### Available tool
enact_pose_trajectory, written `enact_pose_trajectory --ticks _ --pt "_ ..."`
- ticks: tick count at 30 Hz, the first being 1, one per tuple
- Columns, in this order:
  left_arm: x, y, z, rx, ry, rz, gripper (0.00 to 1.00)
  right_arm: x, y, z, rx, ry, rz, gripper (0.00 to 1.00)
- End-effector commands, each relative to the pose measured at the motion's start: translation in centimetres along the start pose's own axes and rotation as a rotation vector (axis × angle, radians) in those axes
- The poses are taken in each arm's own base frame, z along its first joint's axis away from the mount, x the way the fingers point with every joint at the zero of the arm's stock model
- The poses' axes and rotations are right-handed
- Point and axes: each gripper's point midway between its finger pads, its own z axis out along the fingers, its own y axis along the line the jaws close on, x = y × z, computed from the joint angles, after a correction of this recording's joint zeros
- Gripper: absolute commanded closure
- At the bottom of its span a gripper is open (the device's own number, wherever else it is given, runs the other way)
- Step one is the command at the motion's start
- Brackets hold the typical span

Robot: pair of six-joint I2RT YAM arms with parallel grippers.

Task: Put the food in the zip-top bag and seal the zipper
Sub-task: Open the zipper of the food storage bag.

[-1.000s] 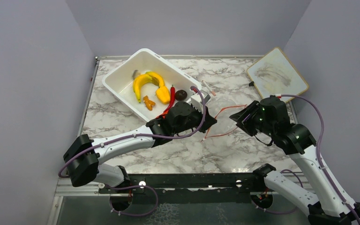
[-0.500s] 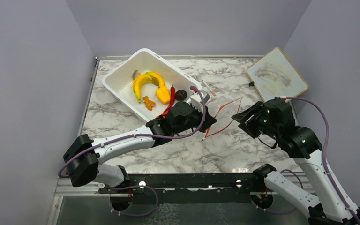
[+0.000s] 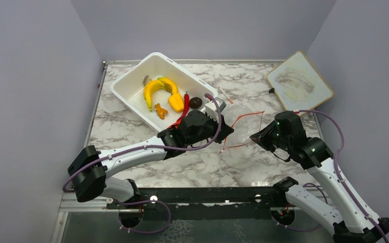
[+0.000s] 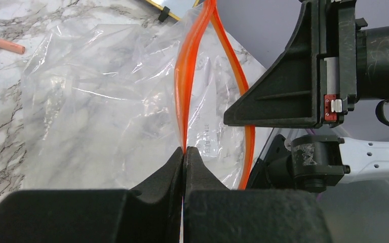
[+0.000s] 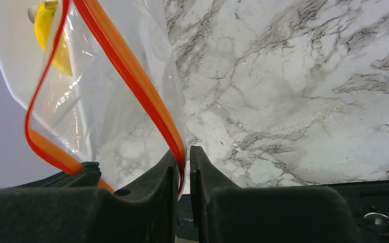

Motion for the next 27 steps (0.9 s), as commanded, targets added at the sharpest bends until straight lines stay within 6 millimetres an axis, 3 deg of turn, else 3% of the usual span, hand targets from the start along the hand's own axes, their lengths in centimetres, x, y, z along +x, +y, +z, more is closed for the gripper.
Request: enact_pose_trajectory --ticks 1,5,11,15,17,18,22,27 --pt "-1.3 -0.7 -0.9 0.015 -0.06 -0.011 1.0 -2.0 0.1 -0.3 -0.02 -0.11 -0.016 0.9" --pt "-1.3 0.1 -1.5 -0.029 -0.057 -0.024 1.0 -3.8 0.2 -1.4 -0.017 -0.201 -0.091 0.98" --pt "-1.5 1.3 -2.2 -0.128 -0.02 -0.045 1.0 -7.9 0.3 -3.8 0.011 -0.403 -0.244 0.99" --pt "-1.9 1.9 -3.3 -0.167 -0.057 -0.104 1.0 -8.8 2.5 -5.9 -0.092 -0.448 -0.378 0.99" --pt "-2.3 1.2 -3.4 -0.129 -0.07 -0.124 0.99 -8.6 3.3 -6.8 -0.145 -0.451 -0.409 0.99" --pt "-2.4 0.5 -3.4 -0.093 -0.069 -0.126 0.93 -8.3 3.9 -7.1 -0.184 -0.442 -0.443 0.99" --pt "-3.2 -2.7 -3.4 0.077 -0.08 -0.101 0.55 -6.5 5.7 -7.2 -0.296 -0.363 -0.542 0.99" --pt "-3.8 -4.3 -3.2 0.162 -0.069 -0.026 0.35 -4.5 6.5 -6.1 -0.335 -0.251 -0.607 0.99"
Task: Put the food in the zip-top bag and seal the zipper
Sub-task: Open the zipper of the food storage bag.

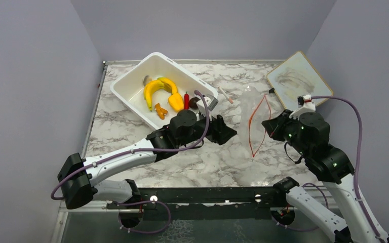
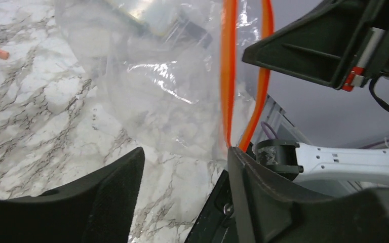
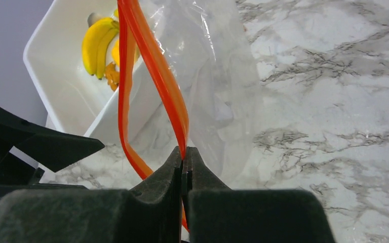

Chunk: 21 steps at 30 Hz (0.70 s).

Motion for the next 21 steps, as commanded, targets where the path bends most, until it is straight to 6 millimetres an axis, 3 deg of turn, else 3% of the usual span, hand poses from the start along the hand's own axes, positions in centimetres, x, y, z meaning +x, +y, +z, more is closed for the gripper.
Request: enact_pose_trajectory --ticks 1,9,15,18,21 --pt "-1.2 -2.5 0.1 0.122 -0.01 0.076 0.33 0.5 2.8 0.6 -0.145 0.067 -0.084 0.99" --pt "-0.7 -3.4 1.9 0.174 0.044 0.118 0.17 2.1 5.4 1.4 -0.252 0.186 -0.054 0.99" --pt "-0.5 -0.4 2.3 0.024 0.026 0.121 0.16 2.2 5.9 0.5 -0.281 0.202 -0.031 0.99" --pt "-0.4 1.6 1.9 -0.071 0.008 0.131 0.27 2.3 5.6 0.1 -0.27 0.208 -0.028 0.99" --pt "-0.3 2.3 1.3 -0.106 0.002 0.124 0.63 2.5 5.4 -0.2 -0.264 0.217 -0.043 0.99"
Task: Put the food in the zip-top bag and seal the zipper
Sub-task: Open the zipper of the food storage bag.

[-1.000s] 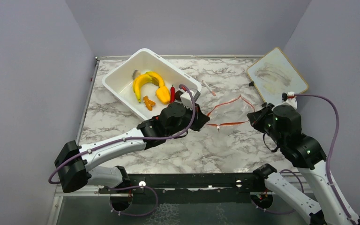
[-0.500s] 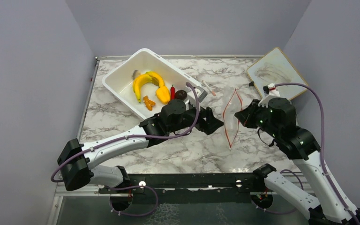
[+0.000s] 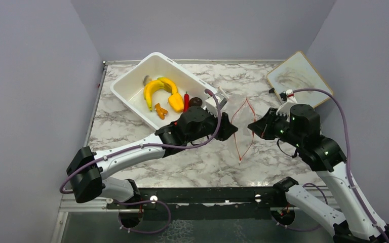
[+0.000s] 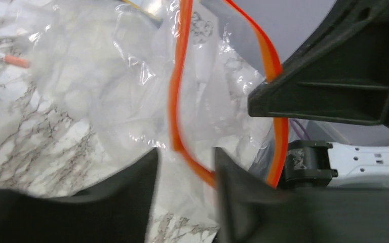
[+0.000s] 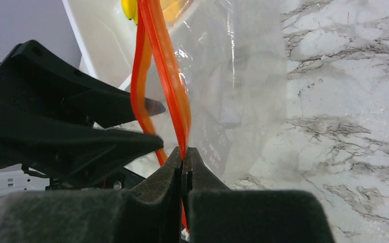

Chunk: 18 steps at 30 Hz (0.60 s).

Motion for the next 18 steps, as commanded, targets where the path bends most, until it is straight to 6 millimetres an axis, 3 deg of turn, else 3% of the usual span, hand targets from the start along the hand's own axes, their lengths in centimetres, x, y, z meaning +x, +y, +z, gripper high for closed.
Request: enact_pose_trajectory --ticks 1,4,9,12,15,18 --pt "-0.5 1.9 -1.4 -0.104 -0.044 0.007 0.74 -0.6 0.9 -1.3 -0.032 -0.012 -0.019 0.99" --pt "-0.8 2.3 -2.3 -0.127 -0.064 0.011 1.0 -1.0 0.3 -1.7 0.012 -0.019 -0.047 0.99" --pt "-0.7 3.8 -3.3 -0.221 -0.054 -0.006 1.0 -2.2 -2.1 -2.9 0.163 -0.066 -0.077 0.99" --pt "-0.7 3.4 -3.4 -0.202 -0.058 -0.048 1.0 -2.5 -3.7 -3.7 0.267 -0.069 -0.076 0.99" --pt "-0.9 2.6 -3.2 -0.175 -0.043 -0.079 1.0 -2.3 -3.3 -4.1 0.263 -0.033 -0.08 0.99" --pt "-1.7 3.0 -3.4 -0.225 -0.033 -0.111 1.0 -2.4 -1.3 -4.4 0.175 -0.004 -0.074 0.99"
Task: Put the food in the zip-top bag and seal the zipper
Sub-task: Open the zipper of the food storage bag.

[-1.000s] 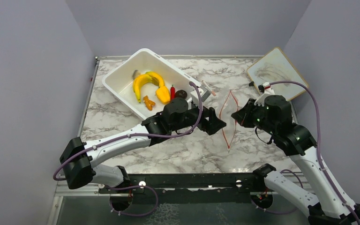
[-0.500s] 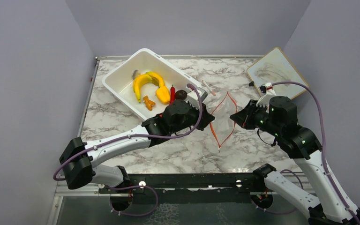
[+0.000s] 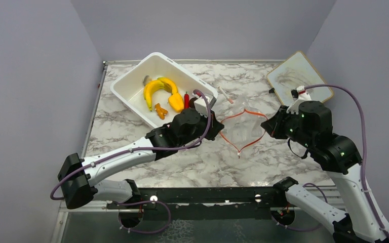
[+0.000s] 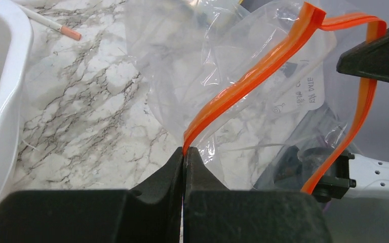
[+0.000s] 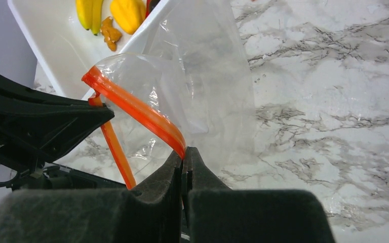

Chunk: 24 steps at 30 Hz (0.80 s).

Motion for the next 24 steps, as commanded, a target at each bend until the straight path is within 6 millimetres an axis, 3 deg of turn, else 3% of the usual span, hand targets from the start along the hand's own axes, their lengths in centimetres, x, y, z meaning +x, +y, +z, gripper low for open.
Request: enact_pose_trajectory --ticks 1,2,5,7,13,18,24 --pt "-2.0 -0.1 -0.6 -0.048 -0.014 -0.079 1.0 -0.3 1.2 -1.3 -0.05 0.03 -0.017 0.99" --pt "-2.0 -0.6 -0.7 -0.021 -0.02 -0.09 1.0 -0.4 1.8 -1.5 -0.083 0.033 -0.02 0.99" --pt "-2.1 -3.1 -0.9 0.126 -0.01 -0.072 0.79 -0.2 3.2 -1.2 -0.177 0.019 -0.031 0.99" --pt "-2.1 -3.8 -1.0 0.156 0.028 -0.014 0.5 0.7 3.2 -0.5 -0.197 0.027 -0.028 0.99" --pt "-3.3 -0.7 -1.7 -0.022 0.075 0.19 0.03 2.7 1.3 0.9 -0.129 0.048 0.011 0.99" --pt "-4.1 1.9 -2.5 -0.158 0.09 0.262 0.01 1.6 -0.6 -0.2 -0.007 0.016 0.006 0.99" --pt "-4.5 4.0 -1.3 -0.212 0.135 0.287 0.01 1.3 -3.2 -1.0 0.156 0.054 -0.051 0.99"
